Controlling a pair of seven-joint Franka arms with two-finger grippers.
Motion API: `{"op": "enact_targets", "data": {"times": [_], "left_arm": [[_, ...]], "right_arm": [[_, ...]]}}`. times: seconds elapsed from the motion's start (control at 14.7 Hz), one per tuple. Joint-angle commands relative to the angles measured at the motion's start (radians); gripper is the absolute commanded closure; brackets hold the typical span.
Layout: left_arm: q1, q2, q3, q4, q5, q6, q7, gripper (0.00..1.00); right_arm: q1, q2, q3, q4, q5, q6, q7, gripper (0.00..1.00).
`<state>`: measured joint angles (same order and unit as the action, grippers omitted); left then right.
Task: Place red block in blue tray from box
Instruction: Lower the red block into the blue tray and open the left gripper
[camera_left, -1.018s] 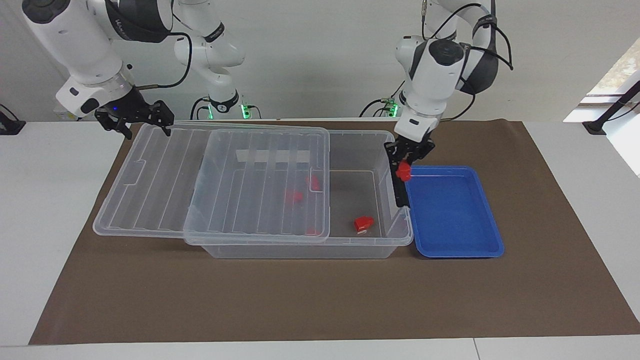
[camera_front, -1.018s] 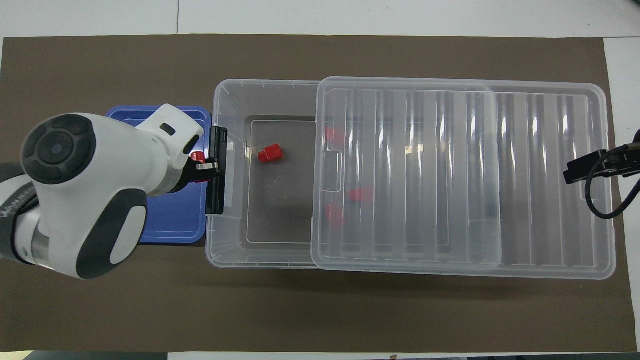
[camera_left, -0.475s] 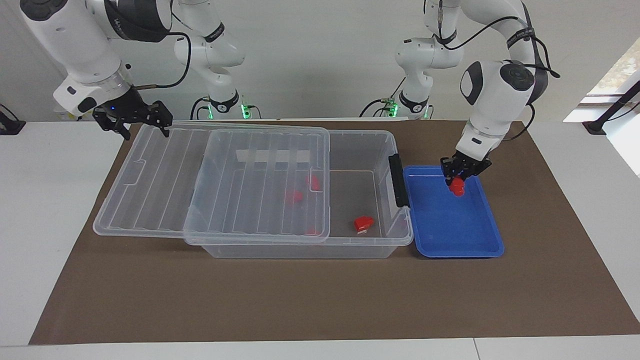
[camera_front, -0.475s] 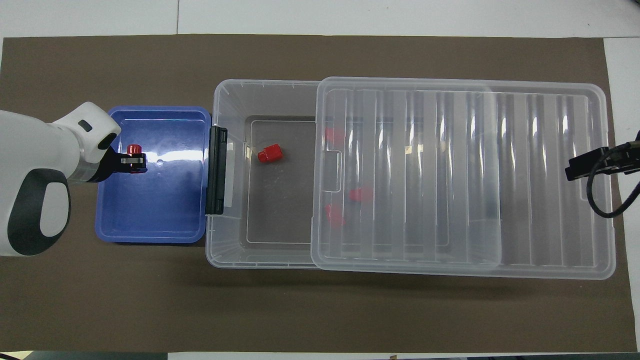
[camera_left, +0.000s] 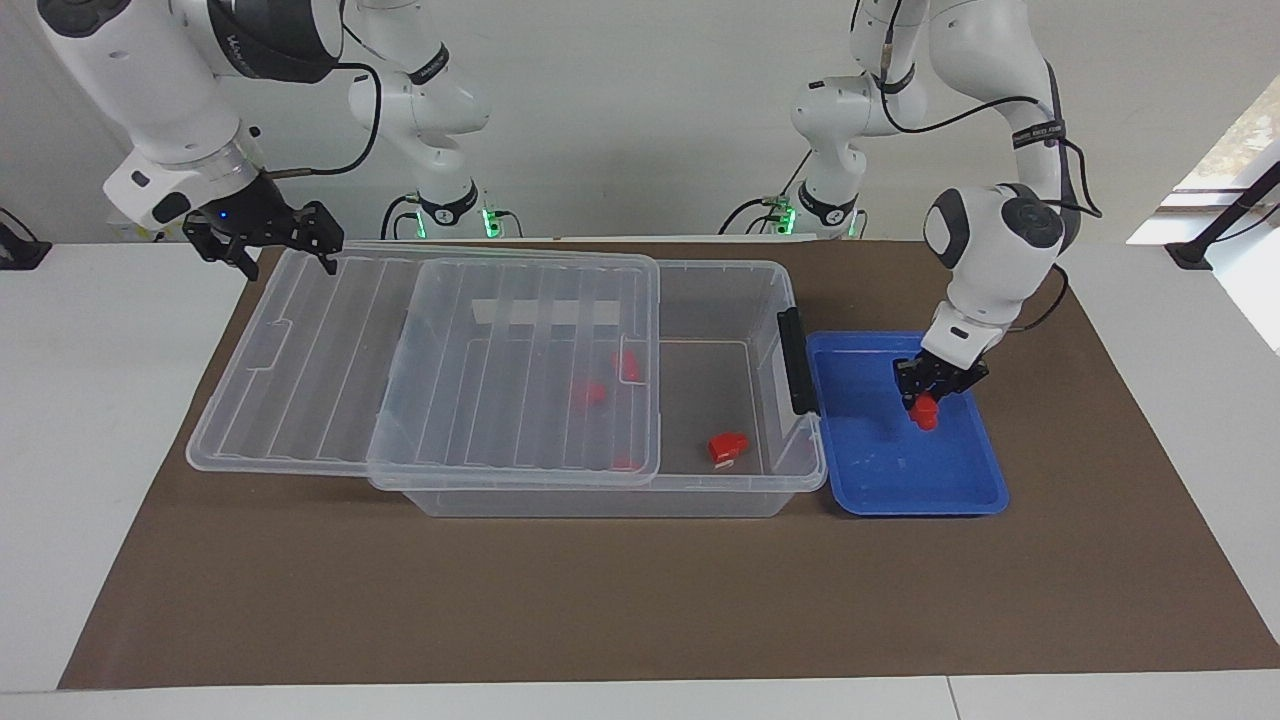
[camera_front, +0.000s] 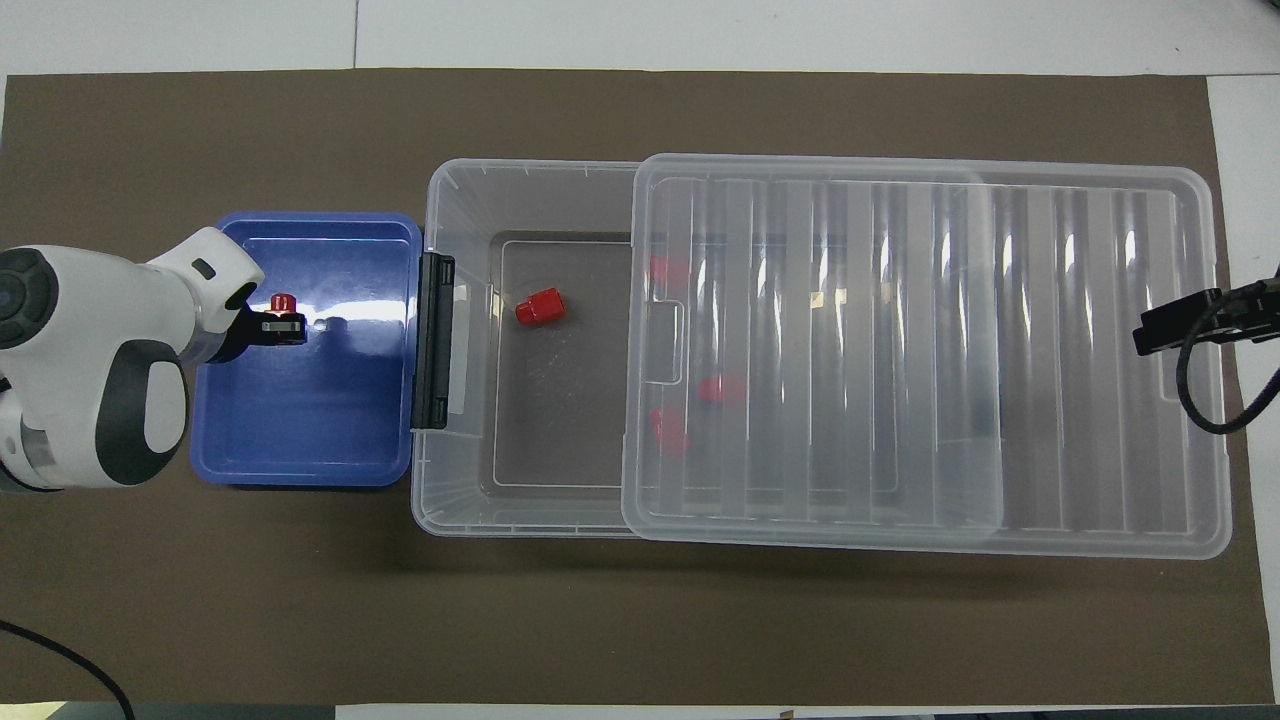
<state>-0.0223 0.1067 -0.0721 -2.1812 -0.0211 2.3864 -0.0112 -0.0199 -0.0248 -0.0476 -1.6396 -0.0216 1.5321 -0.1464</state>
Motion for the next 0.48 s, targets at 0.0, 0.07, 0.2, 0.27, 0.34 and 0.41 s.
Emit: {"op": "enact_targets", "data": {"times": [0.0, 0.07, 0.2, 0.27, 0.34, 0.41], "left_arm": [[-0.008, 0.011, 0.002, -0.035, 0.003, 0.048, 0.01, 1.0], [-0.01, 0.021, 0.003, -0.035, 0.001, 0.048, 0.01, 1.0], [-0.01, 0.022, 0.003, -0.038, 0.003, 0.04, 0.01, 0.79], [-0.01, 0.022, 0.003, -0.035, 0.003, 0.04, 0.01, 0.26], [-0.011, 0.024, 0.002, -0.029, 0.003, 0.034, 0.008, 0.0], [-0.025, 0.022, 0.003, -0.026, 0.003, 0.031, 0.001, 0.0]], "right_arm": [[-0.012, -0.004, 0.006, -0.002, -0.008, 0.029, 0.013, 0.0], [-0.014, -0.004, 0.006, -0.002, -0.006, 0.039, 0.005, 0.0], [-0.012, -0.004, 0.006, -0.003, -0.004, 0.051, 0.007, 0.0], [-0.012, -0.003, 0.006, -0.002, -0.004, 0.053, 0.004, 0.0], [-0.015, -0.004, 0.006, -0.008, -0.004, 0.081, -0.001, 0.0], [-0.035, -0.006, 0.003, -0.025, -0.004, 0.101, -0.037, 0.2]]}}
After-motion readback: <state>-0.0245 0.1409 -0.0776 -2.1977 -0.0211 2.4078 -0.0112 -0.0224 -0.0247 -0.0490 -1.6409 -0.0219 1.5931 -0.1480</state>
